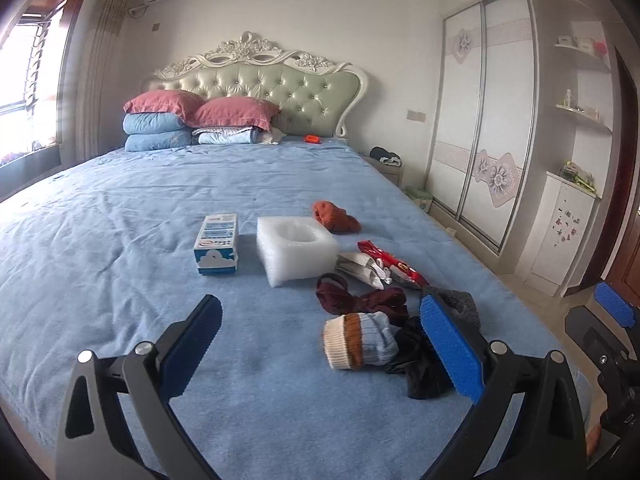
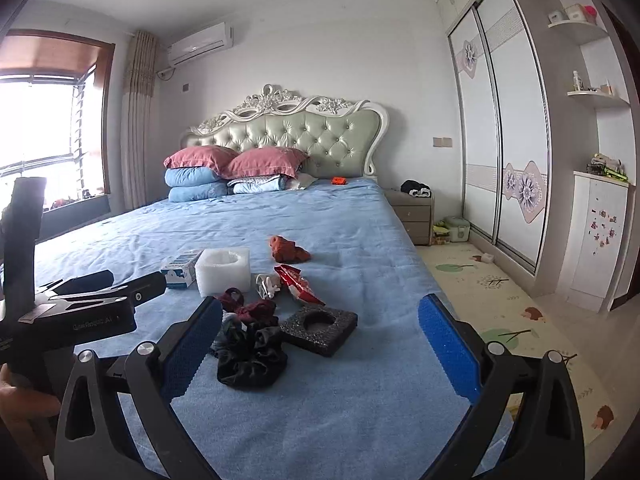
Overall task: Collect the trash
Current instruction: 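Move both tools back to the bed toward the knit hat and black scrunchie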
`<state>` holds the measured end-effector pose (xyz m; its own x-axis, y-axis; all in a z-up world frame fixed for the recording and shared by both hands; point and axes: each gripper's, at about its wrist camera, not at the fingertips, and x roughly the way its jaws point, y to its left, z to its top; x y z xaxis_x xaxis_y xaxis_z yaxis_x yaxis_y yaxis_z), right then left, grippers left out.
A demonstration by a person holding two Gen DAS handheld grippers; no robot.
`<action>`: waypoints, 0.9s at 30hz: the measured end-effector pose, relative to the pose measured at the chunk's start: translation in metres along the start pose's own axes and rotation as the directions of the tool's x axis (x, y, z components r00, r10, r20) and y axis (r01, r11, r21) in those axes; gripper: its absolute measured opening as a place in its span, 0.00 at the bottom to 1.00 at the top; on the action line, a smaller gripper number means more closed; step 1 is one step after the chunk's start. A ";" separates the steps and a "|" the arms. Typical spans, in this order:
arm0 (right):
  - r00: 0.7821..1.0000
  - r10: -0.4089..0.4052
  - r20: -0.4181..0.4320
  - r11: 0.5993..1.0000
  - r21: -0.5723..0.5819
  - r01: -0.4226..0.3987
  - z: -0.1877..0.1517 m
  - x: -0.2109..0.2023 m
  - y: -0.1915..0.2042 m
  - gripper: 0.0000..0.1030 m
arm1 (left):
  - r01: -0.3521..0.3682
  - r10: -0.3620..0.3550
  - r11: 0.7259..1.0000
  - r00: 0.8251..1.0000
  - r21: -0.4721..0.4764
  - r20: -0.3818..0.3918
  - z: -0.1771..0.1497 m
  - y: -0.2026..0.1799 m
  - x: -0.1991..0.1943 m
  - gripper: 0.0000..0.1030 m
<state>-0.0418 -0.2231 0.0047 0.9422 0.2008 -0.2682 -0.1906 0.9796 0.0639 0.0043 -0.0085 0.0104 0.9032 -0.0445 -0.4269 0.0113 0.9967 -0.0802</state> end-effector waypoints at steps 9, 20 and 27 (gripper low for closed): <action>0.996 -0.006 -0.084 1.000 -0.019 0.004 -0.012 0.027 0.020 0.92 | -0.059 0.060 0.998 0.998 0.019 -0.024 -0.011 0.014 0.007 0.96; 0.967 -0.001 -0.256 0.997 -0.079 -0.020 -0.033 0.071 0.042 0.92 | -0.048 0.046 0.998 0.997 -0.034 -0.065 -0.015 0.043 0.034 0.96; 0.907 -0.014 -0.421 0.993 -0.113 -0.038 -0.042 0.109 0.052 0.87 | -0.024 0.023 1.000 0.994 -0.006 -0.103 -0.014 0.035 0.052 0.96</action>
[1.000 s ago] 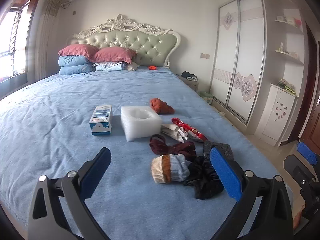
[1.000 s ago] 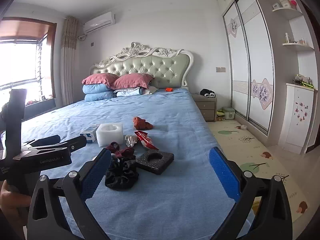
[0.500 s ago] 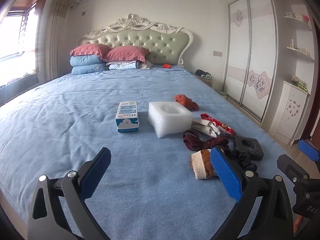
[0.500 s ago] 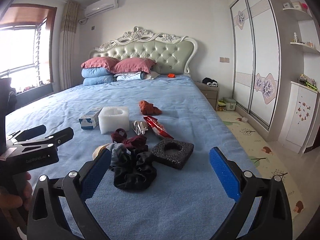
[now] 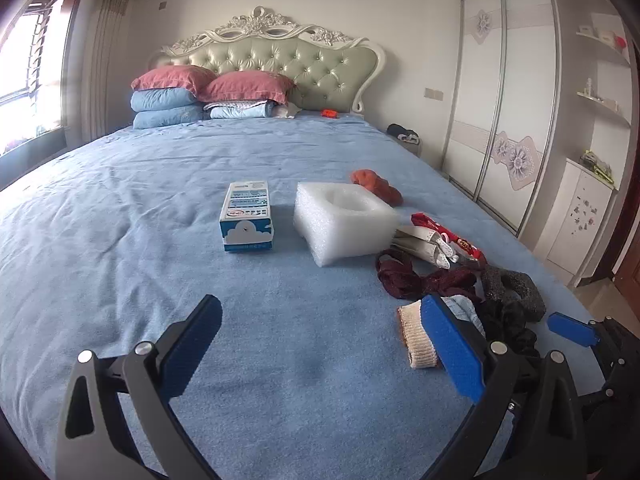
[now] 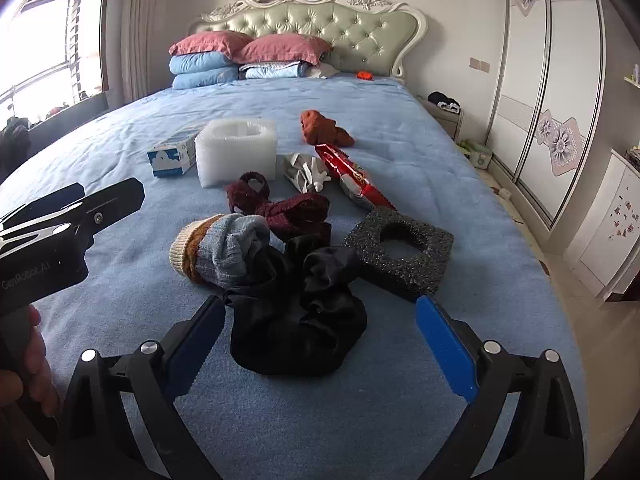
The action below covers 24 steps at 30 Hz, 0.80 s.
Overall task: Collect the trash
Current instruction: 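Move both tools back to the bed toward the knit hat and black scrunchie, then grasp the striped knit hat with the left tool while the right tool grasps the black scrunchie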
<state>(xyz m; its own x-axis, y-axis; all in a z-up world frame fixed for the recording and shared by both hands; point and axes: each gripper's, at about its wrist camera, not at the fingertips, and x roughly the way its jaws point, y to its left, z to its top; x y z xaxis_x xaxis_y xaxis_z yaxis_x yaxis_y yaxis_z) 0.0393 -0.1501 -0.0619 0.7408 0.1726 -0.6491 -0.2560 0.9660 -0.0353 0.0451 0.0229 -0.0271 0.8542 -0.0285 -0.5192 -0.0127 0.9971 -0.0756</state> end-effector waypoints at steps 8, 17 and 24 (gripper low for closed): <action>0.992 0.121 0.034 0.991 0.055 -0.123 -0.010 -0.012 -0.014 0.17 | 0.063 -0.062 0.997 0.998 0.035 -0.009 -0.001 -0.014 0.001 0.96; 0.983 0.108 0.148 0.992 0.050 -0.117 -0.012 -0.047 -0.038 0.14 | 0.129 -0.123 0.991 0.983 0.033 -0.134 0.000 -0.048 0.033 0.96; 0.981 0.118 0.157 0.987 0.087 -0.133 -0.014 -0.051 -0.056 0.14 | 0.110 -0.096 0.993 0.965 0.041 -0.245 -0.003 -0.065 0.057 0.95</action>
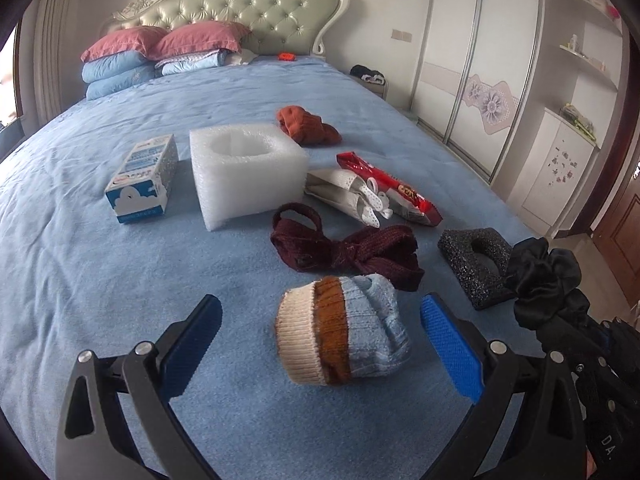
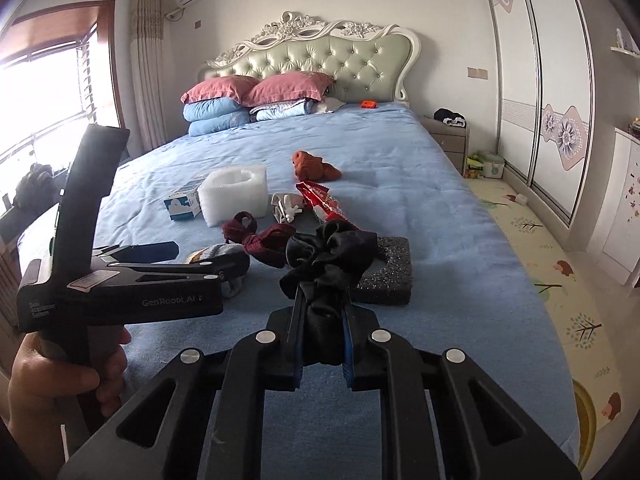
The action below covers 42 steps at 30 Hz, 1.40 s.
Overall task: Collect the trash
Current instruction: 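Grasp the striped knit hat with the left tool while the right tool grasps the black scrunchie, then carry the knit hat and black scrunchie over the yellow bin with both tools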
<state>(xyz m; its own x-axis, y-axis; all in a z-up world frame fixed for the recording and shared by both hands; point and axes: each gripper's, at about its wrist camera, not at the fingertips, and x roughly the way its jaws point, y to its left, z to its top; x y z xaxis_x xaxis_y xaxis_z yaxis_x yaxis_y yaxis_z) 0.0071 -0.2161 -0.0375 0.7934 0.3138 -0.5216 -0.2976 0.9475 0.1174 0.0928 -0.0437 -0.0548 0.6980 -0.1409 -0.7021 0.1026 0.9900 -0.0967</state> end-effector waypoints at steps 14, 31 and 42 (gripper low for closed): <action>0.994 0.017 0.104 0.999 -0.034 -0.014 0.007 -0.022 -0.005 0.15 | -0.052 0.061 0.997 0.976 -0.048 0.210 -0.017 -0.005 -0.059 0.49; 0.973 -0.123 0.196 0.992 0.045 0.117 -0.003 -0.090 -0.084 0.15 | 0.138 -0.162 0.982 0.966 0.126 0.204 -0.005 -0.134 -0.069 0.51; 0.936 -0.318 0.152 0.944 0.141 0.298 -0.041 -0.136 -0.180 0.16 | 0.290 -0.319 0.913 0.946 0.285 0.058 -0.024 -0.273 -0.030 0.51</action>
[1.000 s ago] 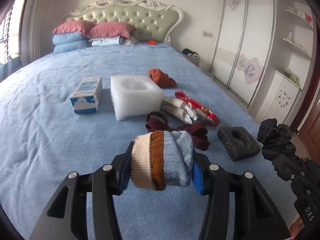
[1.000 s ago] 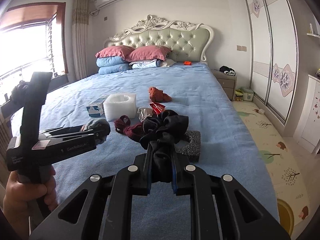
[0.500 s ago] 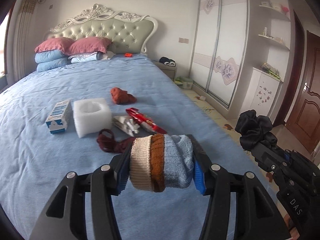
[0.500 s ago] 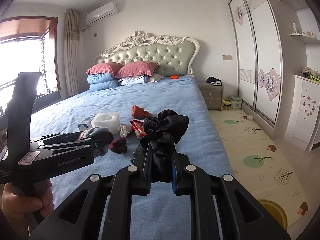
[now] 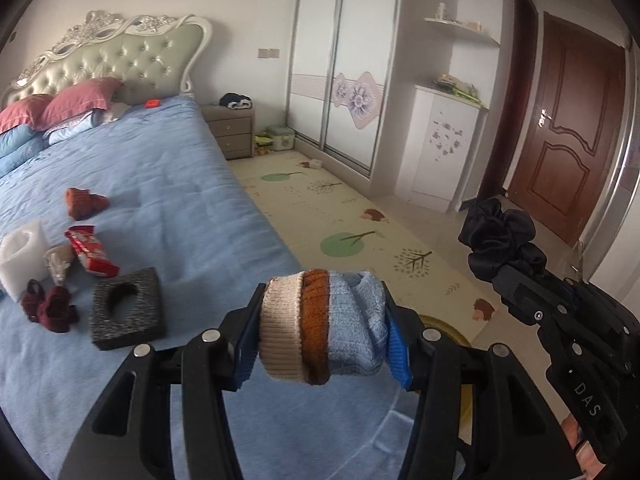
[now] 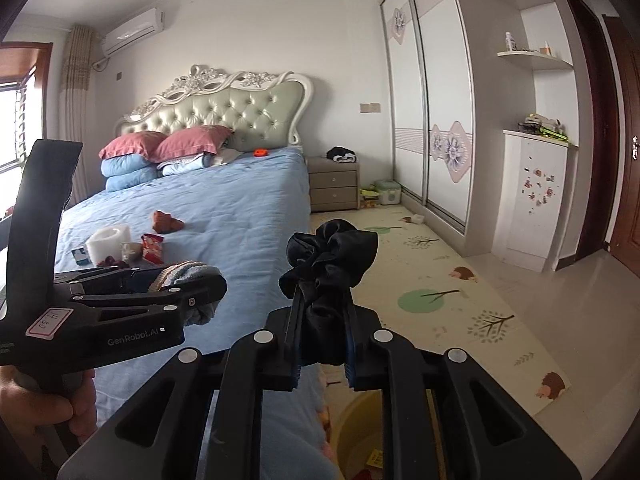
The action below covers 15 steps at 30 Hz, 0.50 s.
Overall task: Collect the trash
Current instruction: 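Carry the knit hat and black scrunchie over the yellow bin with both tools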
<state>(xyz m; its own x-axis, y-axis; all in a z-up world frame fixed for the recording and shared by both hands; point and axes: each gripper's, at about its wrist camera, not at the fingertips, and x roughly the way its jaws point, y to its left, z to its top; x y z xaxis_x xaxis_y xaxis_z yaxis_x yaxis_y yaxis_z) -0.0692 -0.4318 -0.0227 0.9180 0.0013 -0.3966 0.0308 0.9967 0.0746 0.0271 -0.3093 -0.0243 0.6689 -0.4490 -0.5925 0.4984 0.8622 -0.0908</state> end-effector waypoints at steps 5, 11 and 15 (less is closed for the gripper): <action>0.995 -0.081 -0.058 0.995 0.051 0.084 -0.021 -0.007 -0.050 0.16 | 0.073 -0.068 0.995 0.996 0.066 -0.065 0.000 -0.051 0.040 0.51; 0.971 -0.169 -0.170 0.982 0.059 0.181 -0.052 -0.011 -0.099 0.16 | 0.152 -0.133 0.982 0.978 0.110 -0.163 -0.002 -0.100 0.090 0.51; 0.960 -0.190 -0.206 0.975 0.074 0.209 -0.064 -0.009 -0.123 0.16 | 0.191 -0.164 0.976 0.960 0.100 -0.227 -0.006 -0.119 0.118 0.51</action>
<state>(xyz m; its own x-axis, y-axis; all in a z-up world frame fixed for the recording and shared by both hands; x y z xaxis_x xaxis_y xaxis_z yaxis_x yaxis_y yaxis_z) -0.1065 -0.5491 -0.0866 0.7939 -0.1718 -0.5833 0.2514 0.9662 0.0576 0.0434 -0.4631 -0.0884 0.4352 -0.5196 -0.7353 0.6696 0.7327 -0.1215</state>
